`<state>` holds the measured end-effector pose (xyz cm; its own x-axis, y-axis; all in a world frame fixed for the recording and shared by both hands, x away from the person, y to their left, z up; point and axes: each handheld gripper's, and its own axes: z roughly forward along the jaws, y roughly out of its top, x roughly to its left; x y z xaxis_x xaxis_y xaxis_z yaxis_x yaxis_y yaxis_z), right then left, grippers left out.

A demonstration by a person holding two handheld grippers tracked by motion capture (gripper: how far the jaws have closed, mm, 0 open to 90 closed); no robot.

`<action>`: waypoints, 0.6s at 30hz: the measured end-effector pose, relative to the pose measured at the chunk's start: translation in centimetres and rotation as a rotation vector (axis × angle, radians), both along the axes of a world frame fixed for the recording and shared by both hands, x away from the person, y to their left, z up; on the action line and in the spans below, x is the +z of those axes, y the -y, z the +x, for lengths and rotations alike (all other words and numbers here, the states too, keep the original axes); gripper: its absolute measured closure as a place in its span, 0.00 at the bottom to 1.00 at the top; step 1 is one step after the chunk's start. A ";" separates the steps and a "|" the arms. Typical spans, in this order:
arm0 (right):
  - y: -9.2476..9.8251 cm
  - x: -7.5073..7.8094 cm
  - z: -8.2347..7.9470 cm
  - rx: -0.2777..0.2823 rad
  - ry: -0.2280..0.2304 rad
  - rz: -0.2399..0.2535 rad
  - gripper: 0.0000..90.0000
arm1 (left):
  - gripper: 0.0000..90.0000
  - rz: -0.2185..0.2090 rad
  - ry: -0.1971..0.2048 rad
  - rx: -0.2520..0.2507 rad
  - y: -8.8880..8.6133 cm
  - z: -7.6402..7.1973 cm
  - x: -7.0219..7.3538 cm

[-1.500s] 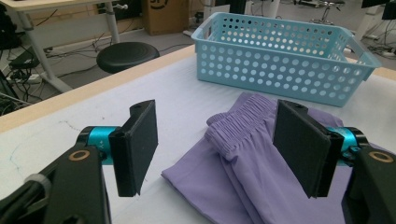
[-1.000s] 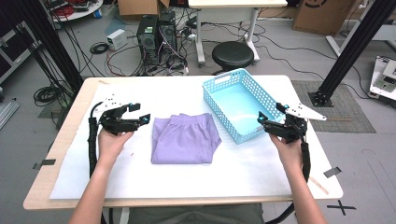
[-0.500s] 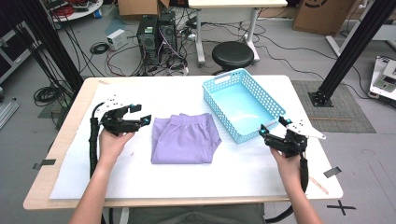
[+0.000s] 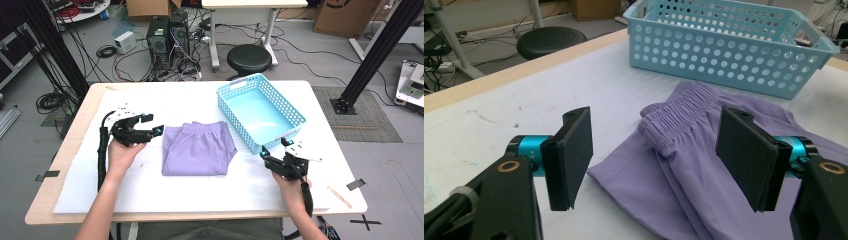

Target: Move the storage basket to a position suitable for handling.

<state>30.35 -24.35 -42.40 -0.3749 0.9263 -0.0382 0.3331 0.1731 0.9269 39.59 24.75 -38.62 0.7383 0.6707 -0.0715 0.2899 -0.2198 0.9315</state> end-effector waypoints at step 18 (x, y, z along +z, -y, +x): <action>1.3 -1.0 2.2 0.070 -0.131 0.021 0.27 | 0.34 0.021 -0.019 -0.013 0.5 0.2 -0.5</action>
<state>32.57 -25.61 -43.40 -0.4389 0.8979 0.0344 0.4390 0.1809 0.8801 39.79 24.25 -39.08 0.7457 0.6625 -0.0712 0.3041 -0.2432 0.9211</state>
